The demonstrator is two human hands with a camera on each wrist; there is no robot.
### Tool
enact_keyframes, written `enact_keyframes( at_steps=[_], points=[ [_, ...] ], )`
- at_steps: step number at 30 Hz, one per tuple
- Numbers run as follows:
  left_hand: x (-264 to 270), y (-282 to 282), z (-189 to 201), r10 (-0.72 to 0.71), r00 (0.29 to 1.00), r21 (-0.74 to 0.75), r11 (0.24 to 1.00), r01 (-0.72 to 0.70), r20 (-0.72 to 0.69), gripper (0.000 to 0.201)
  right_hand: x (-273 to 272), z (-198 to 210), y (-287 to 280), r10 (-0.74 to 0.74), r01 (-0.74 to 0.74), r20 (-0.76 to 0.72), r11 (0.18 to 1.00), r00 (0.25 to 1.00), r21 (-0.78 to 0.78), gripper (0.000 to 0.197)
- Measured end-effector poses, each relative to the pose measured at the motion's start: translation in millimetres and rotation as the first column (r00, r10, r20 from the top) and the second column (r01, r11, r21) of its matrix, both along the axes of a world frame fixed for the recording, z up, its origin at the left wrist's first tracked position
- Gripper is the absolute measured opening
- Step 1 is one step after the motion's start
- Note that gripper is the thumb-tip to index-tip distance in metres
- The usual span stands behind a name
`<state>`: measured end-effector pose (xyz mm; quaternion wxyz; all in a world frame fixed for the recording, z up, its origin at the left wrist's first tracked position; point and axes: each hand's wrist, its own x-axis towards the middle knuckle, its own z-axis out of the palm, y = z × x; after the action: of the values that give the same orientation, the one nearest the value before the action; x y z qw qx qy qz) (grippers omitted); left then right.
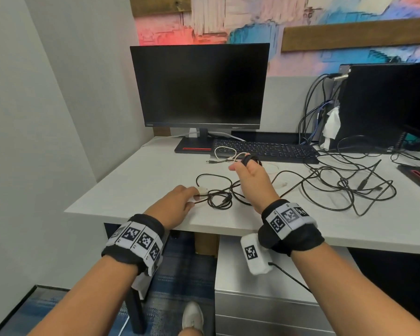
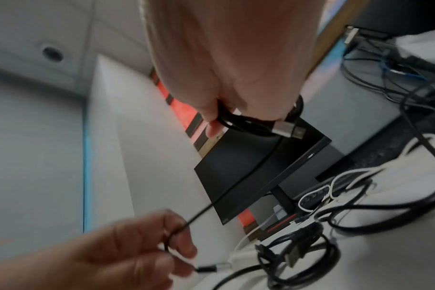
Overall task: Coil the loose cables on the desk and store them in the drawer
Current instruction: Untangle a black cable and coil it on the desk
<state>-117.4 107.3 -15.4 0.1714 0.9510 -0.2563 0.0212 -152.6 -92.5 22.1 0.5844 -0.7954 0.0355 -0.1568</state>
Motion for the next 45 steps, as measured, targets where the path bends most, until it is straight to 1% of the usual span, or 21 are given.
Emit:
enact_keyframes(
  at_steps=[2,4,7,8,9,11,13,17,19,21,24,27,29,31,36,38,39,41,43,44,45],
  points=[
    [1.6,0.9,3.7,-0.004,0.999,-0.030,1.000,0.005,0.044,0.023,3.8,-5.0,1.4,0.021,-0.026,-0.026,0.978,0.999,-0.207,0.026],
    [3.3,-0.2,8.7,-0.024,0.995,-0.055,0.998,0.029,0.097,0.023,7.6,-10.6,2.5,0.026,-0.051,-0.073,0.925,0.997,-0.376,0.027],
    [4.9,-5.4,18.1,-0.068,0.979,-0.066,0.994,0.082,0.192,0.023,8.8,-18.1,4.2,0.043,-0.150,-0.191,0.794,0.981,-0.589,0.030],
    [5.3,-7.4,21.4,-0.084,0.973,-0.061,0.993,0.100,0.213,0.023,9.3,-21.2,4.1,0.045,-0.171,-0.215,0.769,0.976,-0.616,0.031],
    [6.0,-9.1,24.0,-0.100,0.969,-0.055,0.992,0.115,0.228,0.023,9.7,-23.6,3.5,0.043,-0.171,-0.218,0.773,0.975,-0.611,0.030],
    [8.2,-11.6,28.0,-0.115,0.965,-0.043,0.991,0.128,0.235,0.024,12.0,-27.6,0.3,0.055,-0.166,-0.208,0.809,0.977,-0.564,0.025],
    [11.2,-12.3,30.7,-0.110,0.968,-0.023,0.993,0.118,0.226,0.028,11.7,-28.1,-2.3,0.092,-0.192,-0.211,0.831,0.973,-0.522,0.025],
    [14.8,-14.0,35.1,-0.090,0.975,0.008,0.996,0.091,0.204,0.032,5.1,-25.6,-7.5,0.144,-0.227,-0.196,0.821,0.970,-0.523,0.045],
    [15.2,-14.9,36.7,-0.086,0.972,0.005,0.996,0.088,0.217,0.032,5.0,-24.1,-8.6,0.161,-0.239,-0.191,0.819,0.968,-0.522,0.046],
    [15.9,-15.7,36.0,-0.069,0.972,-0.026,0.997,0.077,0.226,0.031,4.9,-19.2,-8.6,0.190,-0.247,-0.169,0.859,0.967,-0.448,0.043],
    [14.9,-17.9,34.1,-0.018,0.974,-0.110,0.993,0.044,0.227,0.025,2.4,-9.8,-6.4,0.233,-0.249,-0.097,0.942,0.968,-0.224,0.044],
    [11.8,-22.5,34.2,0.006,0.977,-0.158,0.987,0.028,0.212,0.019,0.6,-1.4,-2.7,0.305,-0.305,-0.044,0.952,0.951,0.003,0.047],
    [9.6,-23.6,33.8,0.018,0.985,-0.183,0.983,0.014,0.174,0.018,-2.1,7.4,0.0,0.342,-0.337,0.005,0.923,0.940,0.184,0.046],
    [9.1,-23.1,31.4,0.026,0.989,-0.217,0.976,0.005,0.143,0.017,-5.4,16.7,0.2,0.361,-0.357,0.053,0.869,0.931,0.343,0.045],
    [0.1,-29.0,23.6,0.047,0.997,-0.355,0.935,-0.023,0.059,0.014,-11.6,25.5,-5.2,0.363,-0.376,0.147,0.717,0.920,0.586,0.046],
    [-6.5,-35.2,20.3,0.016,1.000,-0.479,0.878,-0.026,-0.025,0.013,-13.2,26.6,-6.0,0.345,-0.383,0.196,0.642,0.918,0.664,0.048],
    [-10.2,-39.2,18.6,-0.016,0.996,-0.562,0.826,-0.036,-0.087,0.014,-13.9,27.4,-6.6,0.335,-0.387,0.219,0.602,0.916,0.699,0.049],
    [-17.8,-48.2,17.3,-0.103,0.973,-0.715,0.694,-0.079,-0.207,0.017,-15.3,28.4,-8.4,0.316,-0.392,0.255,0.525,0.914,0.755,0.048],
    [-26.2,-57.7,19.7,-0.238,0.918,-0.830,0.539,-0.147,-0.317,0.021,-17.9,28.9,-11.9,0.308,-0.391,0.268,0.468,0.913,0.792,0.048],
    [-30.4,-61.2,22.5,-0.304,0.883,-0.860,0.476,-0.183,-0.356,0.024,-18.6,28.3,-13.6,0.309,-0.388,0.268,0.445,0.912,0.807,0.048],
    [-33.2,-64.0,25.2,-0.345,0.859,-0.869,0.453,-0.200,-0.378,0.029,-19.5,27.7,-15.3,0.310,-0.383,0.265,0.429,0.913,0.818,0.048]
  ],
)
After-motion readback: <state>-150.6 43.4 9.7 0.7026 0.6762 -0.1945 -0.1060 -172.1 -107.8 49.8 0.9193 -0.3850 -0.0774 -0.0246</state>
